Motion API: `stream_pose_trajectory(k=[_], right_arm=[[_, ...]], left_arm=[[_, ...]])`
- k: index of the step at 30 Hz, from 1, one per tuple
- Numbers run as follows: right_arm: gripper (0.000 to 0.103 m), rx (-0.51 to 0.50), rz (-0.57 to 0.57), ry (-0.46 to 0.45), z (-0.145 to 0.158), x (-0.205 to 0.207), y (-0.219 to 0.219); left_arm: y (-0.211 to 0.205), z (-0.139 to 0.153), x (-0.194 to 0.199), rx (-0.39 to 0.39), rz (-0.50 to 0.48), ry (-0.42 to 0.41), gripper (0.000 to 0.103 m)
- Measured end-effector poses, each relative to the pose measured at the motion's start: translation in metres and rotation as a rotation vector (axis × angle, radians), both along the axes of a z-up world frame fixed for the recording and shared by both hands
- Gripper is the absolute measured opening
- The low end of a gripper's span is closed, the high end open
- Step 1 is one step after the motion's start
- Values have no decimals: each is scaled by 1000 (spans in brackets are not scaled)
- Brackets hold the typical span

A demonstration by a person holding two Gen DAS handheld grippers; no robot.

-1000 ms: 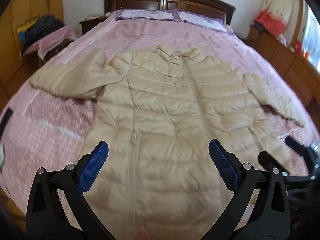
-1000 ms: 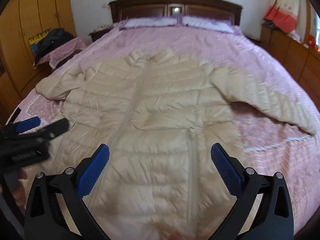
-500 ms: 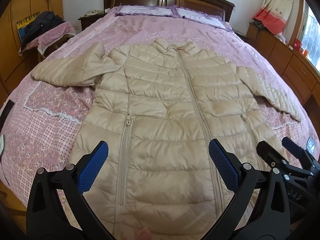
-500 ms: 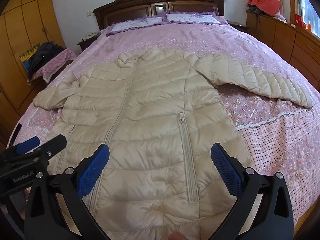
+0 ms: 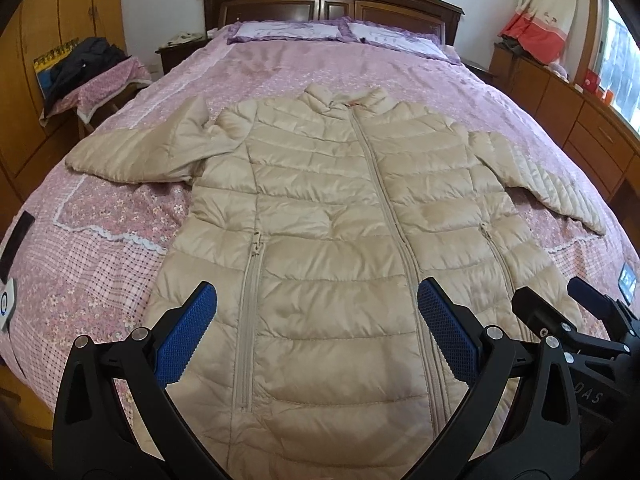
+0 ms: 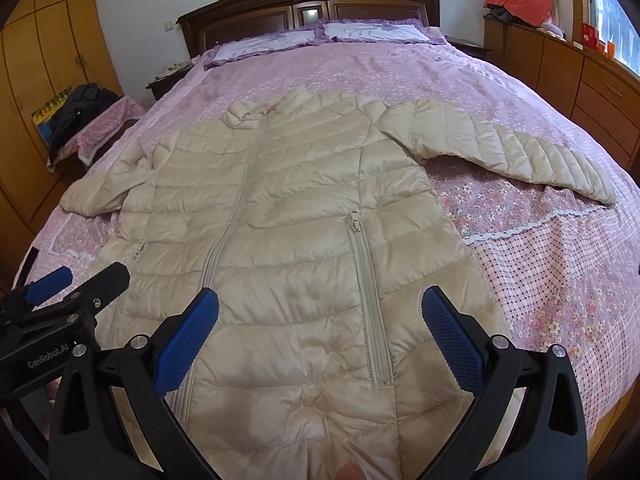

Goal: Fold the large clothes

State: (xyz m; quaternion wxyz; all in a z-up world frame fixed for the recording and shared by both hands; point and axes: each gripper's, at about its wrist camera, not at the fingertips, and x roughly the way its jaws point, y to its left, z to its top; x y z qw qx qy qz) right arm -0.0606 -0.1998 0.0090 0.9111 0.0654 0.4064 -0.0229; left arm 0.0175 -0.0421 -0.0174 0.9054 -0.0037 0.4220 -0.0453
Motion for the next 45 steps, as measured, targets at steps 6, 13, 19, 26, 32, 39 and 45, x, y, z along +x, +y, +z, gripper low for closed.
stream_pose_trajectory(k=[6,13,19,26,32,39,45], right_arm=[[98,23,-6,1,0,-3,-2],[98,23,-13,13,-2,-6,-4],[98,18,-18,22,-4,-7,-5],[98,17,-13,17,-3,-8,-5],[98,15,-12,16,-3,-8,-5],[98,11,-5,11,-1,-7,-4],[98,10,-5,11,0,-6,-3]], left_arm=[[-1,1,-4,10,-9,4,100],[-1,4,-8,22,14,-8,100],[0,5,-10,33,28,-8,100],[2,6,-10,32,28,-11,100],[2,7,-10,33,32,-6,100],[2,6,-10,33,35,-4,100],[3,6,-9,31,36,-2,100]])
